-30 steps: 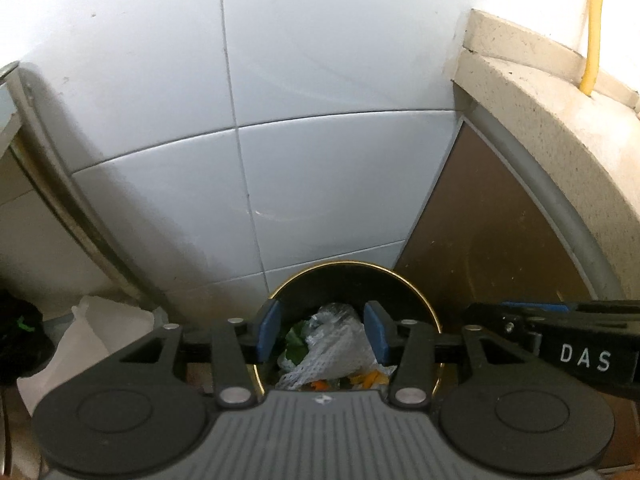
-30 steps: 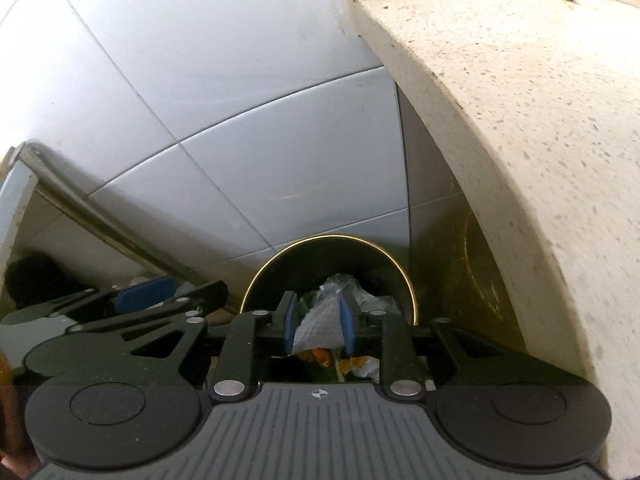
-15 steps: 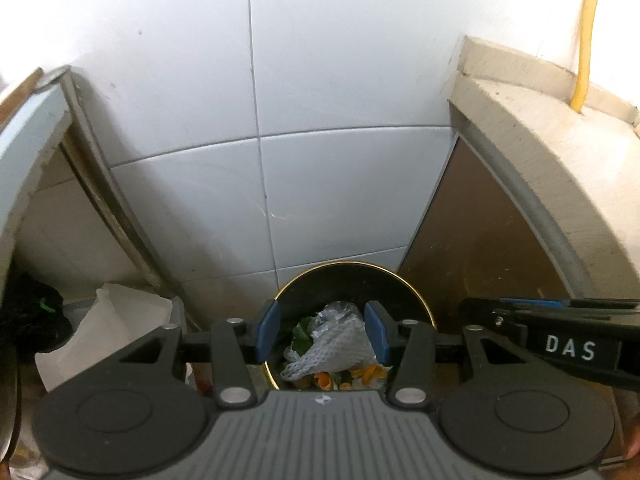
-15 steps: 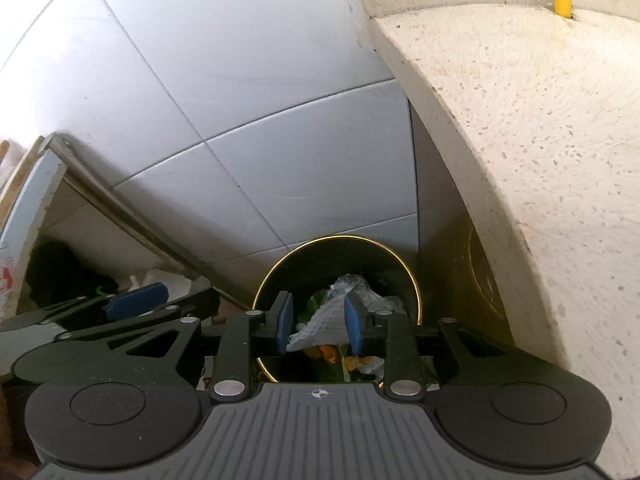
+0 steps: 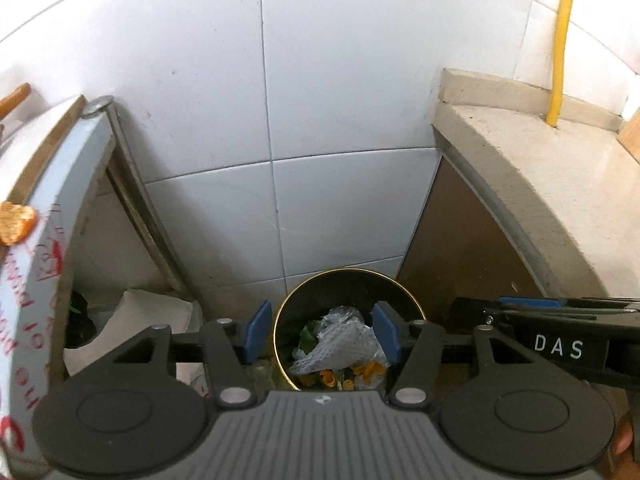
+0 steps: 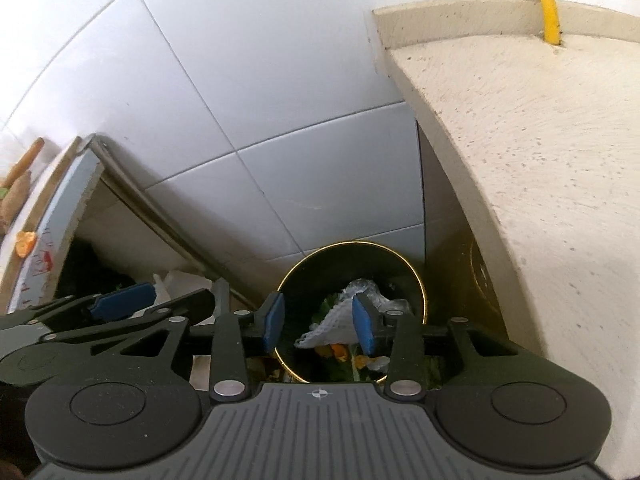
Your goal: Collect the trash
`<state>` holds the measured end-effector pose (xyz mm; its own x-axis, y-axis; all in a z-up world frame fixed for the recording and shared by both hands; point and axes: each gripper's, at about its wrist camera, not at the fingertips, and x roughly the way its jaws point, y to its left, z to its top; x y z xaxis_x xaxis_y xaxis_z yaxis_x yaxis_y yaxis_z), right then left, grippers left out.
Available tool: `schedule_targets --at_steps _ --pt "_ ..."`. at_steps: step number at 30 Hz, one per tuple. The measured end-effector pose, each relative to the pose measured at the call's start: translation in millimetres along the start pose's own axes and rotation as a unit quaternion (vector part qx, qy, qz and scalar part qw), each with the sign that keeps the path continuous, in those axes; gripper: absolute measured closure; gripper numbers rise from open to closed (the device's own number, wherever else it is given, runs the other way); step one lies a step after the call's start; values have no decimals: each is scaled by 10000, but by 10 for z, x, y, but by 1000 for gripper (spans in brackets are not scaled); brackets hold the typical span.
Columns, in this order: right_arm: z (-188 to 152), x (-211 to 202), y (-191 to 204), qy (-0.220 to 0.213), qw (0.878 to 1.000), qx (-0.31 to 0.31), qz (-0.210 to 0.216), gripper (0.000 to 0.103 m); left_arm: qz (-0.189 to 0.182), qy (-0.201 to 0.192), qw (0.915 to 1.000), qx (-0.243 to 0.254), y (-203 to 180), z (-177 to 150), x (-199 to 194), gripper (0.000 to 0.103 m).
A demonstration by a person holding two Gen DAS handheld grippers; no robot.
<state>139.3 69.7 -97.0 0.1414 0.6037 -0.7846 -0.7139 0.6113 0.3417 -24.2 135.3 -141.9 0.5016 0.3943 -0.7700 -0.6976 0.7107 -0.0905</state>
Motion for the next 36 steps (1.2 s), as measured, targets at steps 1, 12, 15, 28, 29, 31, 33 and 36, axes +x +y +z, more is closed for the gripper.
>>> schedule_targets --at_steps 1,12,15,28,29,31,33,36 --pt "-13 -38 7 -28 10000 -3 -8 53 13 -25 10000 16 -7 -9 -44 52" --pt "-116 -398 2 -266 9996 12 -31 49 47 -238 9995 186 -80 -55 -372 46" --pt "-126 -459 10 -324 9995 19 -19 49 39 -270 9994 214 -84 -68 -432 45" --pt "-254 -709 27 -473 9989 -41 -37 48 -86 -358 9990 258 -111 -198 -608 43" --pt "-263 -726 27 -483 9988 -48 -39 48 -93 -360 9990 267 -113 -208 -617 43" --pt "-283 -759 30 -491 9988 -62 -49 48 -112 -376 9989 267 -115 -228 -643 43" --pt "-307 -787 33 -503 9987 -72 -62 48 -129 -391 9988 264 -119 -243 -669 43" --pt "-328 -823 37 -520 9986 -88 -62 48 -146 -411 9987 252 -121 -261 -695 43"
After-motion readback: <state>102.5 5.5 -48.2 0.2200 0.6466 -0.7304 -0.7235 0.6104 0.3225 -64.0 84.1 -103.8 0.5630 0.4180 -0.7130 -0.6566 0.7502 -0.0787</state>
